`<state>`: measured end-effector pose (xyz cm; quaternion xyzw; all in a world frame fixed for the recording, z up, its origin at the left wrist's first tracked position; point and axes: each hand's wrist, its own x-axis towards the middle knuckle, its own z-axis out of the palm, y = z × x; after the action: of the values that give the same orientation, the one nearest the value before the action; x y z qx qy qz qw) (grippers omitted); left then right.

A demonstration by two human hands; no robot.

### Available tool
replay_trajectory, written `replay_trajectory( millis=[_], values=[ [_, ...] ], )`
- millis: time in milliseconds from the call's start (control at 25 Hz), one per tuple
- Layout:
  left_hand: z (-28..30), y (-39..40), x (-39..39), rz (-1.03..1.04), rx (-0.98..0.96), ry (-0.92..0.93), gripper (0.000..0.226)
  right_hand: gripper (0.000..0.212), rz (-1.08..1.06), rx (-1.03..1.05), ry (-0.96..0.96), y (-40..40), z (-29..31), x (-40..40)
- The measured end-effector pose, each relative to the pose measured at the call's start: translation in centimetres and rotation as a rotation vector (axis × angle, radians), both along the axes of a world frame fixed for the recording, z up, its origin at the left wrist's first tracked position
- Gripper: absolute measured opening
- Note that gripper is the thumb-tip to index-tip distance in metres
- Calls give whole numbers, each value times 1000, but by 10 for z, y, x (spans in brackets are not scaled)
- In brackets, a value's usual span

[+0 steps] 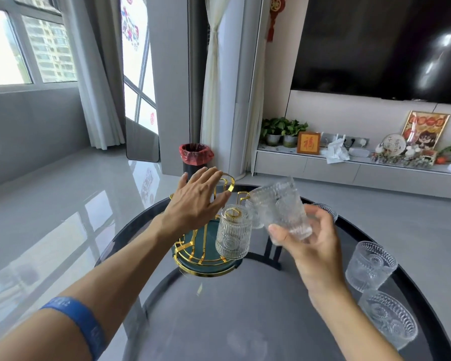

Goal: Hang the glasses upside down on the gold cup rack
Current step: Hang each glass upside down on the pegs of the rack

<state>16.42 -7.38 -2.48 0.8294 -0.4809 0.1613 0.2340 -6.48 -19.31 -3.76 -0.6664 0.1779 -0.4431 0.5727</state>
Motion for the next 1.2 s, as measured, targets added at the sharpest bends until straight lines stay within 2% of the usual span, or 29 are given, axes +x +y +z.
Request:
replay_trajectory(
  millis=[80, 240, 600, 760, 840, 920, 1040, 1120, 1200],
  values=[
    [0, -3, 1, -40, -2, 36, 73, 65, -100, -32, 47, -23, 24, 17],
    [-5, -7, -2, -83, -88, 62, 72, 63, -238, -195, 311, -58, 49, 59],
    [-6, -3, 2, -94, -38, 45, 71, 49, -101, -641, 595, -63, 40, 117],
    [-6, 0, 4, -93, -22, 30, 72, 42, 68, -811, 766, -68, 28, 124],
    [-7, -1, 3, -92, -23, 30, 70, 34, 124, -811, 796, -71, 19, 127],
    [-8, -3, 2, -86, -23, 46, 69, 34, 157, -726, 784, -73, 15, 126],
    [-2, -4, 0, -65, 41, 86, 73, 56, 193, -684, 788, -73, 15, 103],
    [6, -3, -5, -25, 119, 140, 76, 54, 143, -594, 692, -65, 10, 67],
    [10, -2, -24, 48, 95, 119, 75, 42, 64, -442, 563, -60, 4, 15]
  ],
)
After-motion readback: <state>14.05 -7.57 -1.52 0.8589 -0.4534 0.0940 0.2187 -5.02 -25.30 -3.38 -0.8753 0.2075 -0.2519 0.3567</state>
